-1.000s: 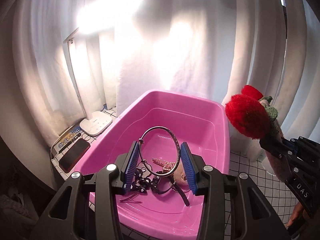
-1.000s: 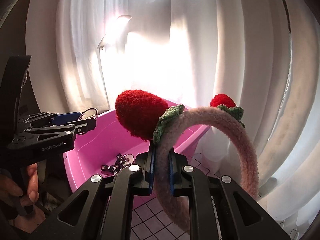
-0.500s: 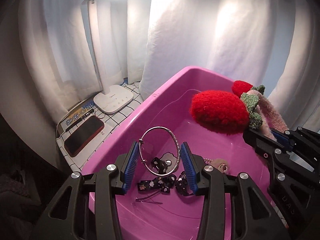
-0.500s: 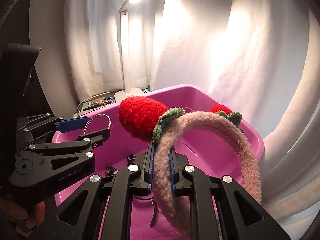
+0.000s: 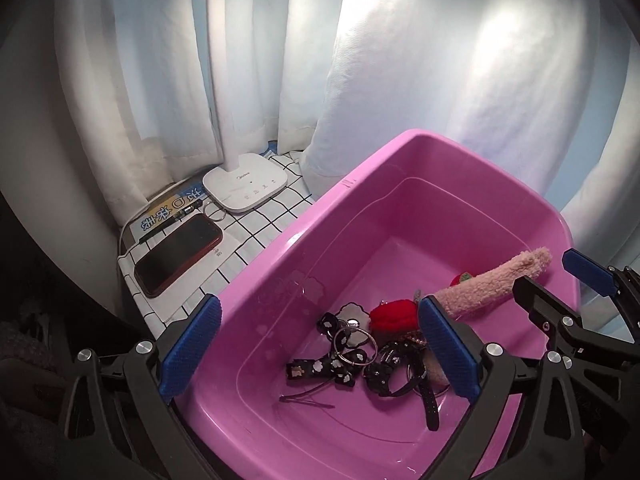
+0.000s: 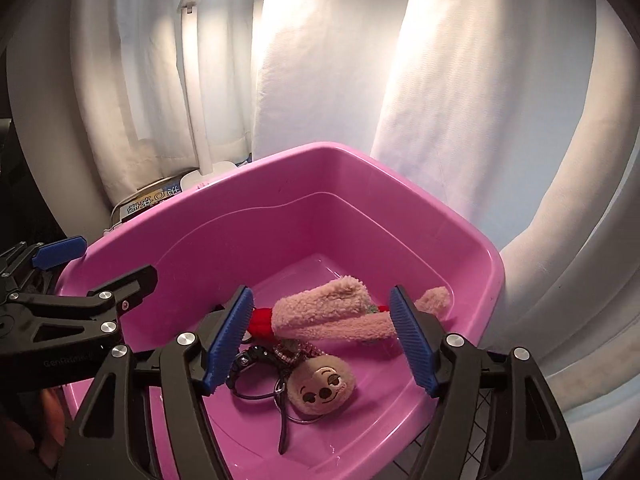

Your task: Organize jewelry

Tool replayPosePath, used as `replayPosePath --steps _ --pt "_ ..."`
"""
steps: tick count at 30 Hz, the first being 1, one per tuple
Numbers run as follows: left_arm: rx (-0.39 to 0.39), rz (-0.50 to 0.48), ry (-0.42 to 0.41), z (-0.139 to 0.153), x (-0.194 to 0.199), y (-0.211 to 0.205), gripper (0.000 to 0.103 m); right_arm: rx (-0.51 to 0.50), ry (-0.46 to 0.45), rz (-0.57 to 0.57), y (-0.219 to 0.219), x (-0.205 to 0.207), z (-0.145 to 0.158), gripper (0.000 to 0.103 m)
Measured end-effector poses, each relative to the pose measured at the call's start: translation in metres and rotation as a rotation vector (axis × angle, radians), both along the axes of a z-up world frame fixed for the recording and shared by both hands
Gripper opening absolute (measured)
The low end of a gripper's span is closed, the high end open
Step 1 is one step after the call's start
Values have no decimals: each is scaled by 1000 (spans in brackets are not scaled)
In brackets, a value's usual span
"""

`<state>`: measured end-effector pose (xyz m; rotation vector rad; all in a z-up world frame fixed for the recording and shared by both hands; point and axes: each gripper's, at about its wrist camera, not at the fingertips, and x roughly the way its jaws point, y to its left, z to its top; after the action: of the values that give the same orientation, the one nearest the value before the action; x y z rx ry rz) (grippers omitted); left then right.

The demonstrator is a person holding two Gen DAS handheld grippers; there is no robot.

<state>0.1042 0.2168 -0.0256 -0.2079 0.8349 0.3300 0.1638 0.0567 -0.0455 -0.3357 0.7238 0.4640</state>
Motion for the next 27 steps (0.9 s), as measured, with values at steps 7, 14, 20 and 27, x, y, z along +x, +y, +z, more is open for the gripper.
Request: replayPosePath --steps 7,14,20,27 --pt "17 -9 27 2 -5 -8 97 8 -34 -52 -13 -25 6 67" --pt "6 -4 10 14 -15 -10 97 67 -62 -87 -34 -51 16 67" --pt "35 -10 3 22 -22 -17 97 83 -74 -101 -49 -69 19 68" --pt "41 -8 4 23 -29 -22 97 105 -61 -122 -61 -81 16 68"
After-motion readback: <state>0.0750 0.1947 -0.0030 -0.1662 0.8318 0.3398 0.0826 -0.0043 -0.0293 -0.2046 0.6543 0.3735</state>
